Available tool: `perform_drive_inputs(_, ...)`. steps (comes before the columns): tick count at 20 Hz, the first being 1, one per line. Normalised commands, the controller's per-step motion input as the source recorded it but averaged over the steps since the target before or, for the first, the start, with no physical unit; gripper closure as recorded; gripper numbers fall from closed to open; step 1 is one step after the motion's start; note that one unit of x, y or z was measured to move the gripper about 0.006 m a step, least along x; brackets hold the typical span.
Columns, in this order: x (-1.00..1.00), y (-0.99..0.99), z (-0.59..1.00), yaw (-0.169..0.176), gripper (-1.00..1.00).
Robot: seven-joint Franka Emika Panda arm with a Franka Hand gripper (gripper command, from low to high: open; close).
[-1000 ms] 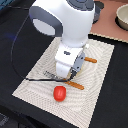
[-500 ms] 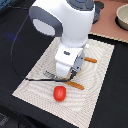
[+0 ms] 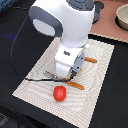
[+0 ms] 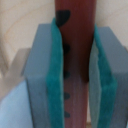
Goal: Interact with the objects in diverse but meaningful ways.
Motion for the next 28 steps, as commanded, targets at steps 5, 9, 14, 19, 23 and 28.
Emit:
perform_drive_inputs(5, -0.22, 0.25, 1.00, 0.013, 1.00)
perform_drive_inputs(9, -0.07, 0.34, 1.00, 0.020, 1.00)
perform_drive_inputs(14, -0.04, 0.55, 0.88, 0.051, 1.00)
perform_drive_inputs(19, -0.19, 0.75, 0.53, 0.068, 1.00)
perform_drive_inputs(23, -0.21, 0.80, 0.43, 0.073, 1.00)
perform_drive_inputs(28, -0.17, 0.83, 0.29, 0.073, 1.00)
